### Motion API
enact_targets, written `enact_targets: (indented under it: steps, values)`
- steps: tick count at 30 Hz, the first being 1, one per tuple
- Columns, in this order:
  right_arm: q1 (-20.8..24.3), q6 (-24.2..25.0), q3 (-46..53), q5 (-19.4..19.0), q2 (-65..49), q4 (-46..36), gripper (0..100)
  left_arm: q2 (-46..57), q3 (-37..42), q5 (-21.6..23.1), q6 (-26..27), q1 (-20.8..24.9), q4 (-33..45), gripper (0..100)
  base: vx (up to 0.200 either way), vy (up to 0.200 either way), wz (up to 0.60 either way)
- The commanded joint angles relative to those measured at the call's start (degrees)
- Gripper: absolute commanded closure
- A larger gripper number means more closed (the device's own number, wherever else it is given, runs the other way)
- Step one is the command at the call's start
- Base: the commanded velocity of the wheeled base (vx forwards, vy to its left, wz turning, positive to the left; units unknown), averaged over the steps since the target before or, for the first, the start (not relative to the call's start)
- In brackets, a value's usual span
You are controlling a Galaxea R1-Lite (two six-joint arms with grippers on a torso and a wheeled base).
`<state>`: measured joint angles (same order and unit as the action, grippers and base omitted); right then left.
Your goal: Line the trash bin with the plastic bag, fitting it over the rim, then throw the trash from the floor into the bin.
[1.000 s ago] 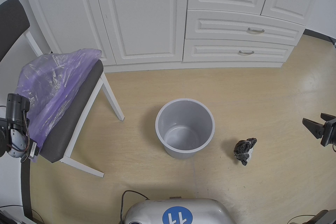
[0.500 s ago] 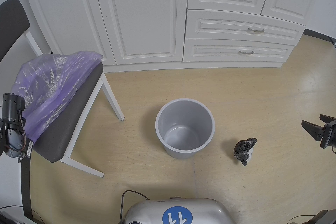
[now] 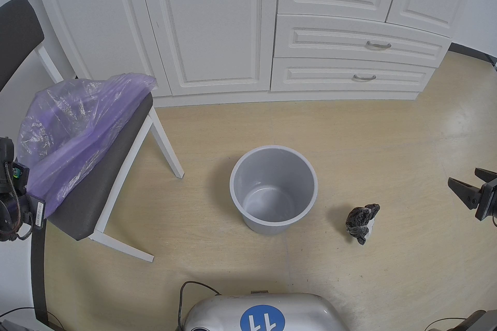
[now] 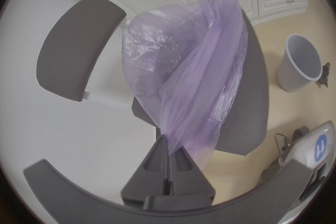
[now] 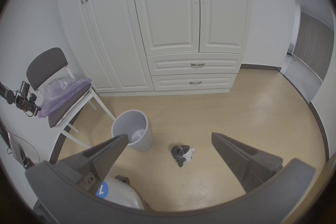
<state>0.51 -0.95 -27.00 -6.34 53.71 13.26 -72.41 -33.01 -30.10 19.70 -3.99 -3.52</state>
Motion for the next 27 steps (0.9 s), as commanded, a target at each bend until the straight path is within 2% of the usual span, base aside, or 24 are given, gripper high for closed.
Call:
enact_targets:
  steps: [1,6,18,20,27]
  values:
    - [0.0,0.1,-0.2,0.0,-0.8,0.2,0,6.9,0.5,3.5,-0.1,0.5,-0.5,100,0.000,0.000,0.00]
    - [-0.1,0.2,-0.2,0.0,-0.5,0.2,0,10.7,-0.3,8.3,0.2,0.6,-3.2,100,0.000,0.000,0.00]
    - [0.2,0.2,-0.2,-0.2,-0.7,0.3,0,9.0,-1.3,8.7,-0.8,5.6,-12.4,100,0.000,0.000,0.00]
    - [0.0,0.4,-0.6,-0.2,-0.2,0.4,0,6.4,-1.6,8.7,-0.6,7.5,-17.7,100,0.000,0.000,0.00]
    - [-0.2,0.7,-1.0,-0.1,0.1,0.9,0,2.2,-6.1,8.5,-0.8,13.4,-20.9,100,0.000,0.000,0.00]
